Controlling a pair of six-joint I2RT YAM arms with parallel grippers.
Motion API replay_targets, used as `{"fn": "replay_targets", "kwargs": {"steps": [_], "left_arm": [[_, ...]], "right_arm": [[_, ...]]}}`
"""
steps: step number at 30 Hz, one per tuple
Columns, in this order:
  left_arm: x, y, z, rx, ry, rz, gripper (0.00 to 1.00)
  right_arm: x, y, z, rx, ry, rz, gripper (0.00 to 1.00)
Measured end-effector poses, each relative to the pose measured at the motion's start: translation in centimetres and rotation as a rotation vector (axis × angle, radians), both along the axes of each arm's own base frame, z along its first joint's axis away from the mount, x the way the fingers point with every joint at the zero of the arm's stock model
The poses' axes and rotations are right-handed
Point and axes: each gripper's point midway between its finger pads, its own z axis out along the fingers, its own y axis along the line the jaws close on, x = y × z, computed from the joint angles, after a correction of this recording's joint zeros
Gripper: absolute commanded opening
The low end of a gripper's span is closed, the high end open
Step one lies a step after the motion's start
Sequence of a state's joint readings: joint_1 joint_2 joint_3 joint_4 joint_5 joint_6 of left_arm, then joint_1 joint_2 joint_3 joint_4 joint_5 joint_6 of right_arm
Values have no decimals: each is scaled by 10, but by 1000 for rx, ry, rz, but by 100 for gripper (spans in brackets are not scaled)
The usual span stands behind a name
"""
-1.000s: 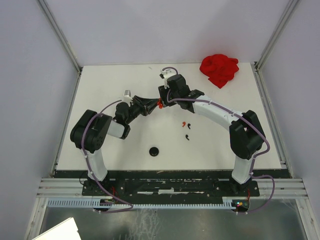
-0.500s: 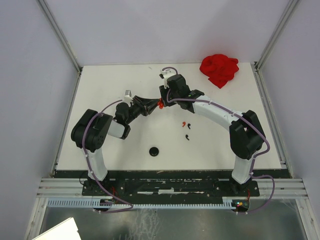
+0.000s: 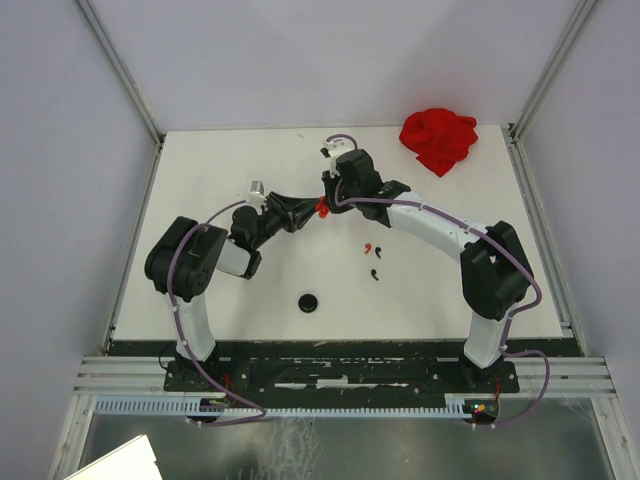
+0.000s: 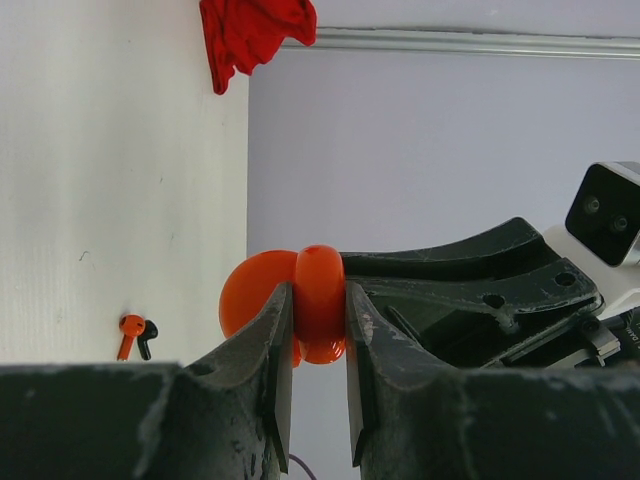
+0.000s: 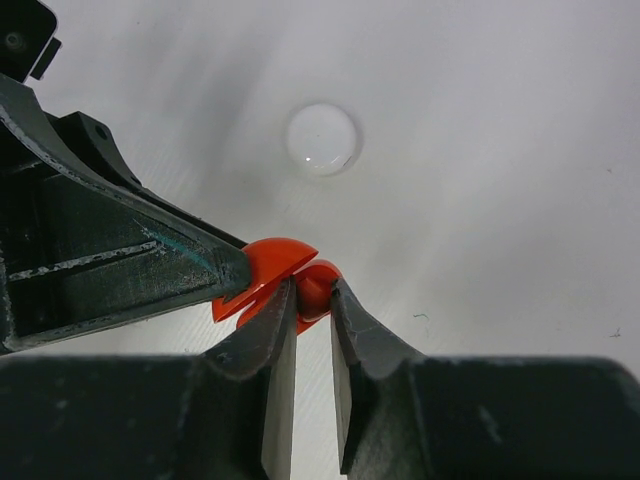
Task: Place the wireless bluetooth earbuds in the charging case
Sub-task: Adjust the earbud with the charging case.
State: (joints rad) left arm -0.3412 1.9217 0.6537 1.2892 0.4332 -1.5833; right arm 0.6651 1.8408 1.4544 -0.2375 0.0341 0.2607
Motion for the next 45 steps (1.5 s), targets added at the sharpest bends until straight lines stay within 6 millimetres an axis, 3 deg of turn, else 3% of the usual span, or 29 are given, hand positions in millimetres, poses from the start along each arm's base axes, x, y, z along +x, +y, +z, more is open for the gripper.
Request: {"fn": "replay_targets", "kwargs": {"steps": [7, 22, 45], "left_arm": [[0, -1, -1, -13, 5, -12, 3], [7, -4, -25, -18, 67, -19, 3], [7, -4, -24, -29, 75, -20, 3]], "right_arm": [[-2, -2, 3, 0, -8, -1, 14], [-5, -9, 15, -13, -56, 17, 13], [-8, -10, 12, -21, -53, 34, 12]]}}
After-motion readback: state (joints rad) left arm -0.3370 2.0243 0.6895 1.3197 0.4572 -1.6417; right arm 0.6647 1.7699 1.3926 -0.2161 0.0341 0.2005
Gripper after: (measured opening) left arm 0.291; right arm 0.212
